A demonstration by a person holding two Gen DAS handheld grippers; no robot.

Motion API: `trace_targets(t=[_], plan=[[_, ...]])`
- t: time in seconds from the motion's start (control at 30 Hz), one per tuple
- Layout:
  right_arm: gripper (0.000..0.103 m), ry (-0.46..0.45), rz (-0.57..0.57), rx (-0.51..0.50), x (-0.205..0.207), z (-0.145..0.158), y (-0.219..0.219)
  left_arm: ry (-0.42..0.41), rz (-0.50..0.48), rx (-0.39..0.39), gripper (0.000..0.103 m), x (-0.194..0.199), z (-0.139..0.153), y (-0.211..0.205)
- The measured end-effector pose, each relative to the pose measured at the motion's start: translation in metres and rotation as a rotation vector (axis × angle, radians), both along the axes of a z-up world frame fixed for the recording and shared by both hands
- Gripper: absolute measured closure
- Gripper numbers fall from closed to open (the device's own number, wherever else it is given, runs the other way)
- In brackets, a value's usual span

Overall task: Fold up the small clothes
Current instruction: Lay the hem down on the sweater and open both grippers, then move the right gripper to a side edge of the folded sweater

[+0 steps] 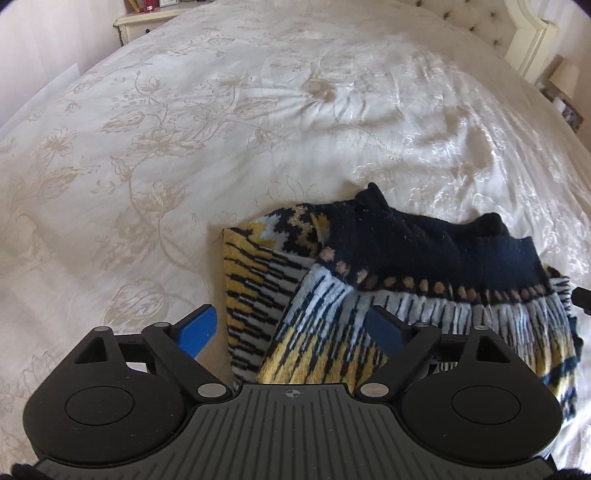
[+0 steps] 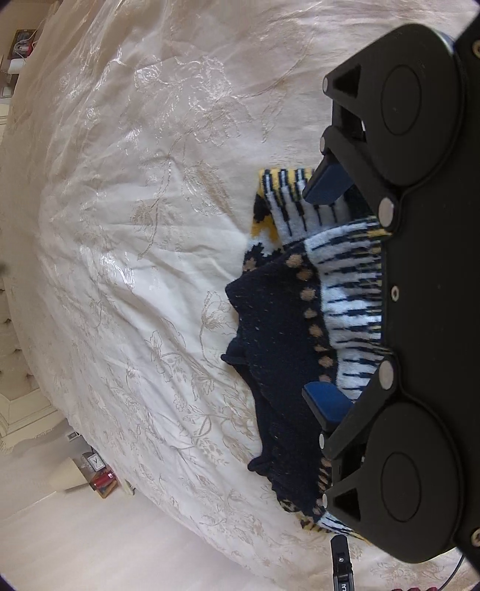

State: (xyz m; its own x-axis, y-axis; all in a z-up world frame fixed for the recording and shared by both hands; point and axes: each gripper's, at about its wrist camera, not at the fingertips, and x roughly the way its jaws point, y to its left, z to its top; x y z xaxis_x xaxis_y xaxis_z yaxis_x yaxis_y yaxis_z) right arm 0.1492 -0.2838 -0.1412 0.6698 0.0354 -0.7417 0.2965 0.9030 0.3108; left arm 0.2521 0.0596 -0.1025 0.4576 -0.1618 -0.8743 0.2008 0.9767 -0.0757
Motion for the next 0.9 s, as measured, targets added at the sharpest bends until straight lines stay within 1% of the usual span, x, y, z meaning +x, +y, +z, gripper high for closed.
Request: trace_targets(t=[0.03,0.13,0.2,0.3,0.63,0.9], plan=[[0.001,0.001,0.0,0.003,-0.005,0.001,0.003,0.004,0.001,0.001,0.008,-0.004,0.001,0.0],[0.001,0.013,-0.004,0.014,-0.021,0.003,0.014,0.024,0.005,0.005,0.008,-0.02,0.006,0.0],[0.001,0.025,-0.012,0.029,-0.033,0.001,0.02,0.038,0.001,0.022,0.008,-0.029,0.006,-0.002],[0.001,0.054,-0.015,0.059,-0.049,-0.003,0.03,0.05,-0.002,0.018,0.008,-0.045,0.007,-0.002],[0.001,0.101,-0.025,0.092,-0.102,-0.011,0.058,0.092,-0.021,0.05,0.008,-0.088,0.007,-0.003],[0.001,0.129,-0.054,0.117,-0.135,-0.017,0.067,0.118,-0.053,0.036,0.008,-0.12,0.007,-0.005]])
